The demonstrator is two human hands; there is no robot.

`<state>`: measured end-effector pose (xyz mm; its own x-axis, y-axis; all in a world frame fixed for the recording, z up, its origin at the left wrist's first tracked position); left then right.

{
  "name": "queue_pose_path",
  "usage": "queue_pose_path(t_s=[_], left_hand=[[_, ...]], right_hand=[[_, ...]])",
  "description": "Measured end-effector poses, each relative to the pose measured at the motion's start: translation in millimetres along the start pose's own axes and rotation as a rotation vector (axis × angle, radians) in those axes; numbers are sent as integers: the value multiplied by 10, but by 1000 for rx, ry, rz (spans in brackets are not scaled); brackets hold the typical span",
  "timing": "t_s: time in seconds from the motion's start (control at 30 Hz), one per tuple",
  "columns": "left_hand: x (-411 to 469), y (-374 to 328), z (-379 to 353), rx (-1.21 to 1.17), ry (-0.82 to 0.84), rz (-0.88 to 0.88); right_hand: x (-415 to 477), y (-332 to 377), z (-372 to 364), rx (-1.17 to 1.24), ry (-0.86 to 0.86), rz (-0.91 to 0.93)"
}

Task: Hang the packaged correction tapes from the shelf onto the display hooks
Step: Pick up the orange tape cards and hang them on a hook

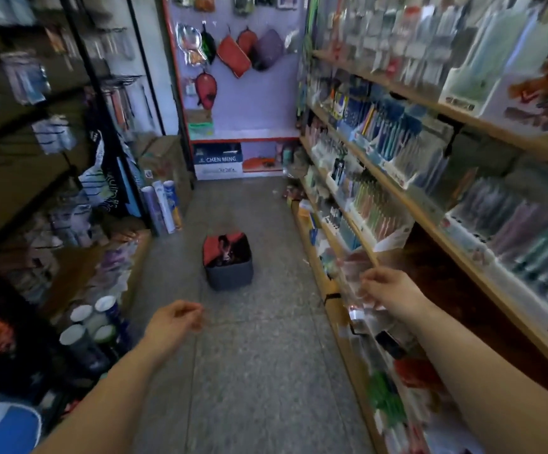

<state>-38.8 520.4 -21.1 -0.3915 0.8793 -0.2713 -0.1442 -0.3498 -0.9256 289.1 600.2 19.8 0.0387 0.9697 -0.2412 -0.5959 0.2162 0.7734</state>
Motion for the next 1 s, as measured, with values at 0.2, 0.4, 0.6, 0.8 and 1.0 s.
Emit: queue_pose_path(t_s=[0.2, 0.4, 0.6, 0.8, 1.0], left_hand=[[1210, -155, -37, -50, -91, 49], [2670, -360, -38, -67, -102, 51], [3892, -727, -42, -45, -94, 57], [5123, -920, 37, -111, -201, 96], [5939, -1024, 274, -225, -381, 148]], right_hand=[[1381, 473, -378, -20, 117, 22], [2685, 990, -730, 13, 134, -12], [3815, 1522, -1076, 4, 205, -41], [5220, 2088, -1469, -21, 248, 40], [6419, 2862, -2270, -10, 458, 122]])
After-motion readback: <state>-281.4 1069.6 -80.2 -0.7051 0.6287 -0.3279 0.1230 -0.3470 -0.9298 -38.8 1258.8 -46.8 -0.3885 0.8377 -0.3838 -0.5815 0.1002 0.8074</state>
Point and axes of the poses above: each hand's wrist, its own x-axis towards the middle knuckle, its own z-axis out of the back of the hand, y = z × x, the point moved 7 cm from there along x, towards the middle knuckle, and after that the axes turned 8 degrees about -x, right-handed, at the moved point
